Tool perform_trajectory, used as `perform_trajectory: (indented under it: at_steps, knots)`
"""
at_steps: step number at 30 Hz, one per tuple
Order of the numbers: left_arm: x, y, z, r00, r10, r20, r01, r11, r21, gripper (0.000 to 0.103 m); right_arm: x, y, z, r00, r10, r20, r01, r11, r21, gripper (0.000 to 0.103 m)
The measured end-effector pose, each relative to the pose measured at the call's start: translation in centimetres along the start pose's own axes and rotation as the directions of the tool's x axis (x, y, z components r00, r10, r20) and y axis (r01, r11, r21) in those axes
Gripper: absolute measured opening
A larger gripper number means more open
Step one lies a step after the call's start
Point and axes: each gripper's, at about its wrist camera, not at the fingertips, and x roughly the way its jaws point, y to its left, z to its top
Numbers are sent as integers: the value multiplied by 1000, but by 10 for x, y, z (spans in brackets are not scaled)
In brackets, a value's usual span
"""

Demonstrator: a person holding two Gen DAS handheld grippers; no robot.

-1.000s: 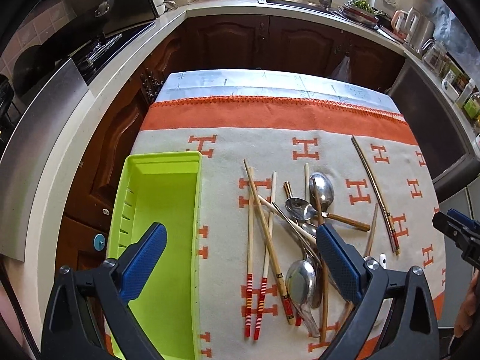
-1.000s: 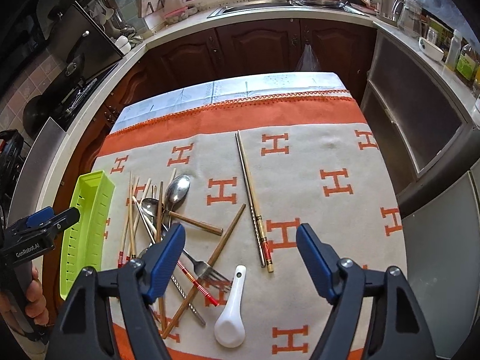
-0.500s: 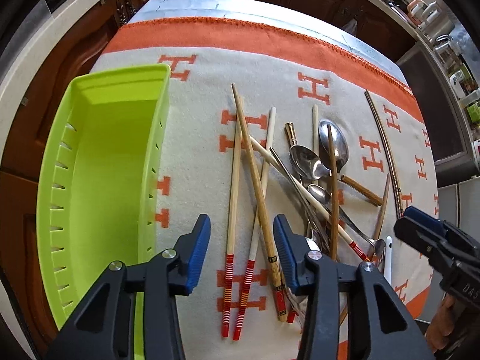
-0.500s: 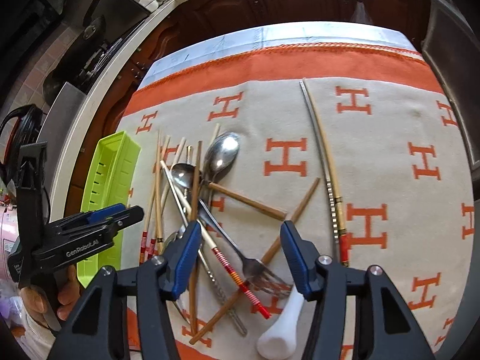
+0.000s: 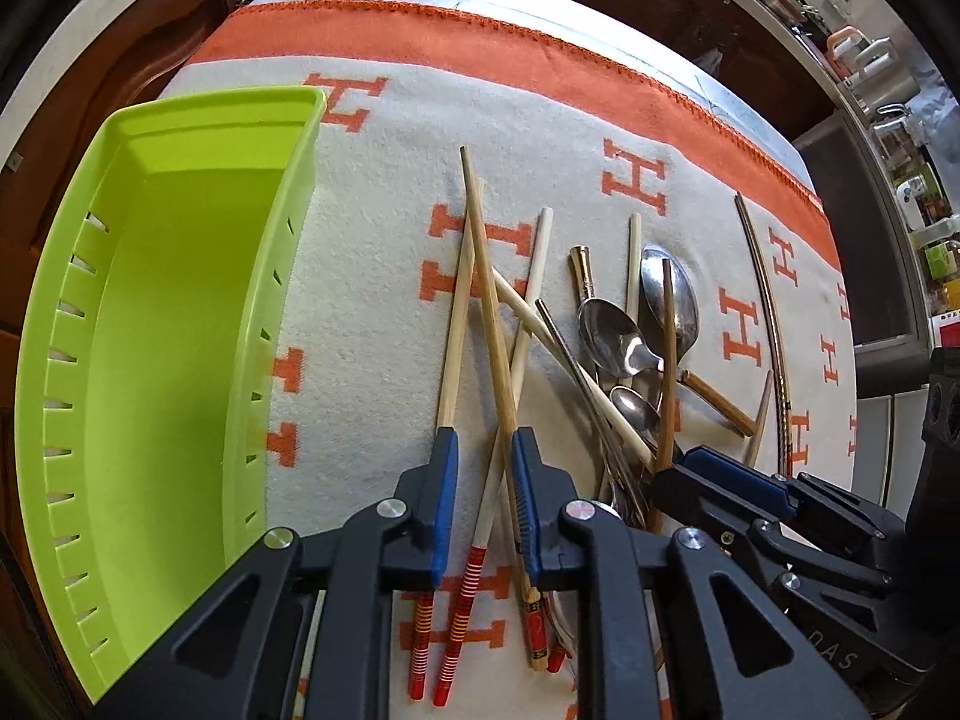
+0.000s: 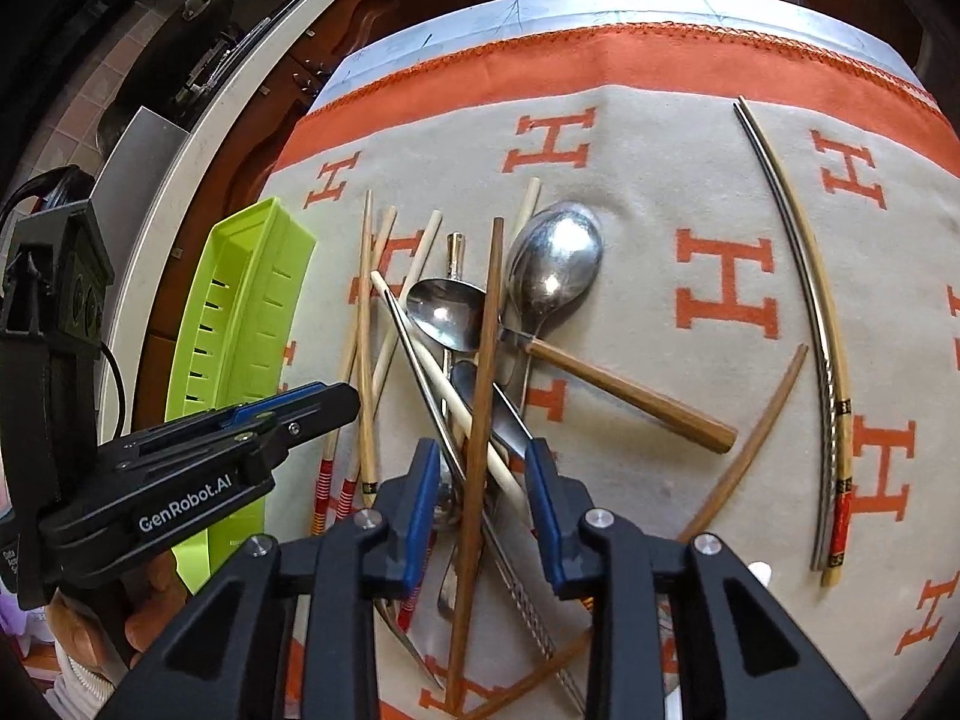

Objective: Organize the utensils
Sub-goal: 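Lower the left tool onto a plain wooden chopstick and close it while the right tool grasps another, then carry both wooden chopsticks into the green tray and open both tools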

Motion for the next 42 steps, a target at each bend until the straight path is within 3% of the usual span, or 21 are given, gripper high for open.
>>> perform_trajectory:
  at_steps: [4,10,14,19,27,37,42]
  knots:
    - [2,0,1,1000,-9,5,9,1000,-5,16,0,3,0,1000,-8,3,8,1000,-10,18]
    - [7,-3,2,1000,0,0,0,1000,-8,16,4,9,2,999,-38,15,38,999,-29,16]
    - [10,-7,2,1000,9,8,-9,1000,-10,8,8,15,4,998,-58,25,59,997,-51,9]
    - [7,-7,2,999,19,25,-19,1000,-15,5,7,17,1,997,-67,49,71,995,-70,7]
    - [-5,-10,-2,999,12,51,-13,1000,17,5,-9,10,-2,997,-21,80,24,999,-44,7]
    - [-67,-14,-22,991,-44,127,34,996,78,5,-60,13,-9,983,24,180,-18,999,-35,7]
    - [-114,-3,-37,977,-25,213,2,994,108,5,-90,33,-10,968,75,240,-61,996,-61,7]
